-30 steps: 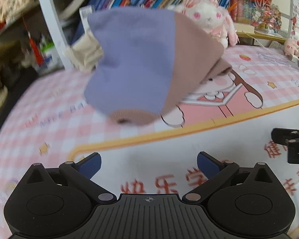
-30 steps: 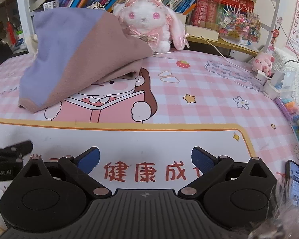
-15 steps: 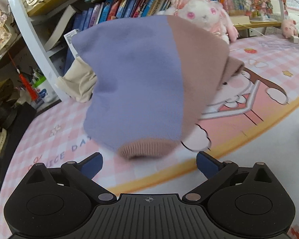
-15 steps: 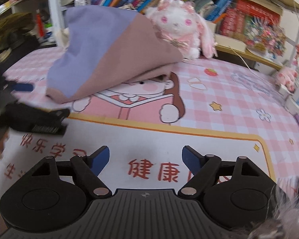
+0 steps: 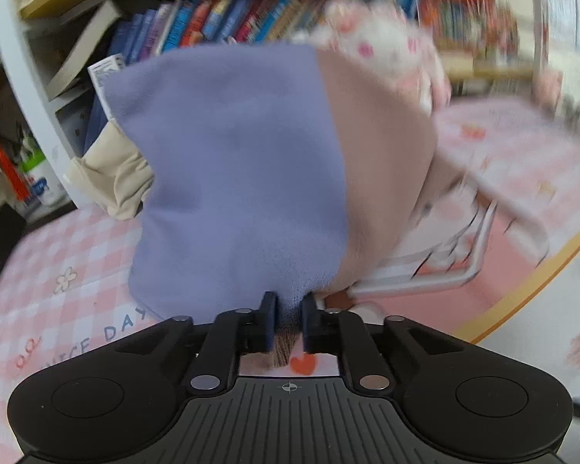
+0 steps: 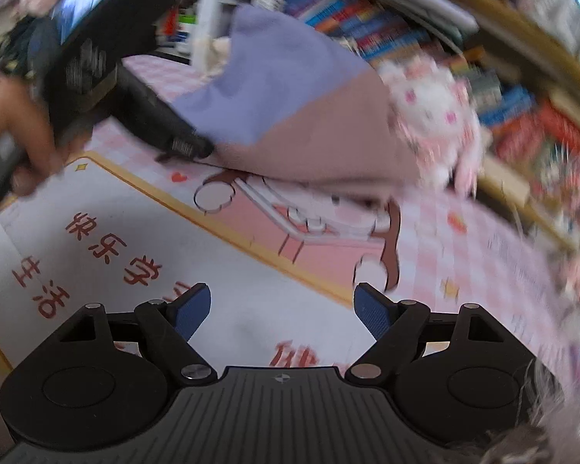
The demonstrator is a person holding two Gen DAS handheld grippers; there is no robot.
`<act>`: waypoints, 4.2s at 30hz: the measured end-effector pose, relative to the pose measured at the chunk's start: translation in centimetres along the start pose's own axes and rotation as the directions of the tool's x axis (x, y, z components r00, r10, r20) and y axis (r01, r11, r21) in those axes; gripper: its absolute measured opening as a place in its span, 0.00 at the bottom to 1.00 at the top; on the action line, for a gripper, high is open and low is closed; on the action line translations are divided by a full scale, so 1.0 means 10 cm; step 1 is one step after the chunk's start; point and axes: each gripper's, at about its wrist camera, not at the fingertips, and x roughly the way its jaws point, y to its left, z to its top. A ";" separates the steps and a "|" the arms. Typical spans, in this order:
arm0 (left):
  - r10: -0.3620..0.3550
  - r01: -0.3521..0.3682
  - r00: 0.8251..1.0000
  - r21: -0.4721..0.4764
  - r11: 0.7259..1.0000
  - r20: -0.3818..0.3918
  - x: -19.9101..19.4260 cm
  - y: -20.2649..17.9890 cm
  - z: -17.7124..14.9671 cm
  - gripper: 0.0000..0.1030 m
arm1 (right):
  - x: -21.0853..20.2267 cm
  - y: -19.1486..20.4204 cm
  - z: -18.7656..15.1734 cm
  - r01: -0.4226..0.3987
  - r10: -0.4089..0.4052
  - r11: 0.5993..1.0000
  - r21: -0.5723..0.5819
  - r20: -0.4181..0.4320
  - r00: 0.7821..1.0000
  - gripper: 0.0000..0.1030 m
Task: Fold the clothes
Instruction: 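Grasp the sweater hem with both grippers, lavender side in the left gripper, then lift the sweater by its hem with both grippers and shake it open, then lay the sweater flat on the table and open both grippers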
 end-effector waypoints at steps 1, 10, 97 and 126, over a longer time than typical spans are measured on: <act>-0.031 0.031 0.999 -0.002 1.000 0.032 -0.15 -0.02 0.03 0.08 | -0.01 0.02 0.02 0.010 -0.009 0.999 -0.038 0.023 1.000 0.79; -0.261 0.258 0.952 0.038 0.965 0.158 -1.21 -0.38 -0.03 0.08 | -0.13 0.11 0.12 0.064 0.042 0.923 -0.379 0.264 0.964 0.83; 0.126 -0.107 0.991 -0.343 0.933 0.034 -0.67 0.78 0.37 0.16 | -0.05 -1.38 0.73 0.127 -0.132 0.991 0.039 0.143 0.981 0.07; 0.055 -0.061 0.988 -0.036 0.998 -0.146 -0.44 -0.14 -0.43 0.73 | 1.25 -1.40 0.66 0.286 -0.285 0.957 0.040 -0.034 0.958 0.51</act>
